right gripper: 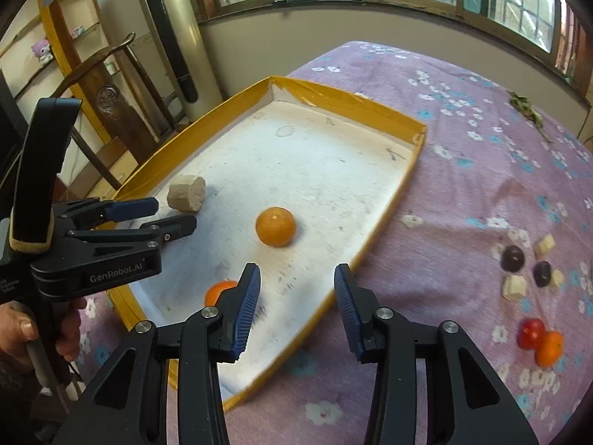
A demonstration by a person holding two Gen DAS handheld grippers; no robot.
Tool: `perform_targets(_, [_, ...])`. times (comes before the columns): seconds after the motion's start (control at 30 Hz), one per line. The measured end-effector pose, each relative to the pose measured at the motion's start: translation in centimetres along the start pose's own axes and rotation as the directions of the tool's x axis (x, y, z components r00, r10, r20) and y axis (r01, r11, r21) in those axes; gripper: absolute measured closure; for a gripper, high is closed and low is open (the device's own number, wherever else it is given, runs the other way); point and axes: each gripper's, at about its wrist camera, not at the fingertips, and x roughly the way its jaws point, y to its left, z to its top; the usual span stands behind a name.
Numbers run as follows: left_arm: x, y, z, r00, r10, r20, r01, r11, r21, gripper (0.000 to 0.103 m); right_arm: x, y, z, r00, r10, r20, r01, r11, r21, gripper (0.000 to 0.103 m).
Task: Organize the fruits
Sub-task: 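Move both open grippers back toward the remaining fruits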
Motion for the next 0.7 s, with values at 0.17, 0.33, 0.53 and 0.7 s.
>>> perform_targets(0.17, [-1.1, -2.1, -0.1, 1.000, -0.007, 0.020, 0.007, 1.000, 0.013, 0.036, -1.7, -2.3, -1.8, 1.000, -0.011, 0.005, 0.010, 0.998, 0.055, 0.062])
perform_targets(0.33, [-2.0, -5.4, -0.2, 0.999, -0.032, 0.034, 0.030, 0.998, 0.052, 0.034, -3.4, -4.8, -3.5, 0.999, -0.034, 0.015, 0.032, 0.993, 0.110, 0.061])
perform_targets(0.53, [-2.8, -10.1, -0.2, 0.997, -0.068, 0.047, 0.062, 0.991, 0.120, 0.029, -5.5, -8.1, -5.5, 0.998, -0.062, 0.028, 0.057, 0.984, 0.166, 0.059])
perform_targets(0.7, [-2.9, -13.9, -0.4, 0.995, -0.091, 0.037, 0.084, 0.982, 0.170, 0.028, -7.1, -11.1, -7.1, 0.995, -0.091, 0.034, 0.082, 0.974, 0.212, 0.059])
